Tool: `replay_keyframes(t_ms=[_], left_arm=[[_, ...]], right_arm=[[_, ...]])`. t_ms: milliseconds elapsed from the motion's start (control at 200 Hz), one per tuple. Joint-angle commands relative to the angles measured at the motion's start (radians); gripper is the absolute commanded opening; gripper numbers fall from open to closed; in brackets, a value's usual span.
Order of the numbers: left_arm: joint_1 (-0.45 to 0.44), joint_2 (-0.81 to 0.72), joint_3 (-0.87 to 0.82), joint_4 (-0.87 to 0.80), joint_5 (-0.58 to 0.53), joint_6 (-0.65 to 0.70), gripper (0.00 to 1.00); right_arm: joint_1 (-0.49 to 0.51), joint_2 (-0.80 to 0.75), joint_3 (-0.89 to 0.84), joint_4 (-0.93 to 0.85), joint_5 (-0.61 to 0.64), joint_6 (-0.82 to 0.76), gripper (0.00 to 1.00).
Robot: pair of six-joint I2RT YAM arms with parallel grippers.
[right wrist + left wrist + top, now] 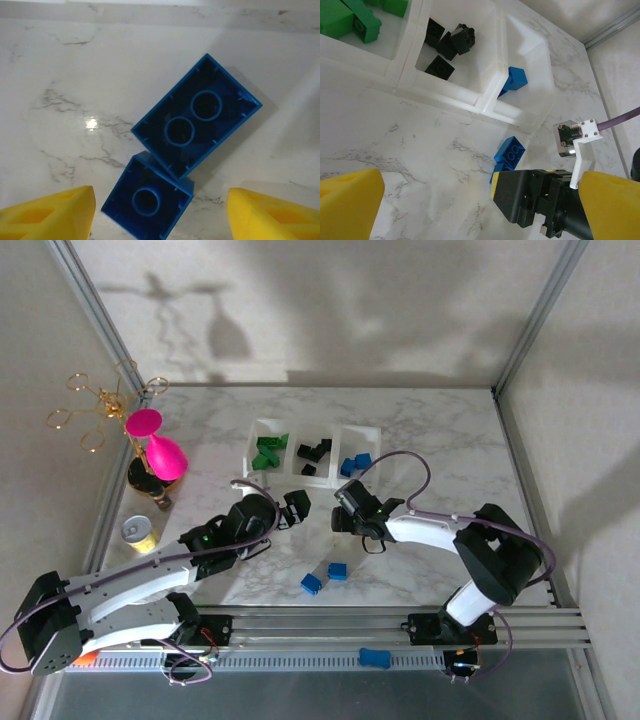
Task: Sort the legos into containers by color
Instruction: Pick up the lego from the center of the table, then place the lego in the container.
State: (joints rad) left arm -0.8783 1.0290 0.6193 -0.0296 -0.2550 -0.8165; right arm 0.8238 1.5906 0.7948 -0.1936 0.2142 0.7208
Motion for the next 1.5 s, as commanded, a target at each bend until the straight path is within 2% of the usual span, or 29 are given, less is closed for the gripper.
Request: replay_keyframes(t_ms=[0, 340, 626, 911, 1081, 1492], left_arm=[[-0.008, -0.018, -0.020, -0.028, -0.033, -0.013, 1.00], [-0.008, -0.011, -0.026, -0.023, -0.035, -0.015, 1.00], [-0.008, -0.008, -0.022, -0.024, -0.033, -0.014, 0.99], [-0.008, -0.009, -0.010, -0.027, -0.042, -0.001, 1.00], [-0.007, 0.013, 0.024, -0.025, -0.052, 0.028, 1.00], [0.064, 0.074, 0.093, 0.034, -0.030, 0.085, 1.00]], right_arm=[[0.013, 0.024, 0.036, 0.014, 0.041, 0.027, 0.67], [0.020, 0.014, 0.021, -0.029, 0.078, 0.005, 0.47], [0.023, -0.005, 0.016, -0.038, 0.074, -0.003, 0.35], [0.023, -0.100, 0.048, -0.090, 0.077, -0.023, 0.36], [-0.002, -0.135, 0.125, -0.123, 0.087, -0.077, 0.38], [-0.189, 0.071, 0.408, -0.086, 0.045, -0.254, 0.39]])
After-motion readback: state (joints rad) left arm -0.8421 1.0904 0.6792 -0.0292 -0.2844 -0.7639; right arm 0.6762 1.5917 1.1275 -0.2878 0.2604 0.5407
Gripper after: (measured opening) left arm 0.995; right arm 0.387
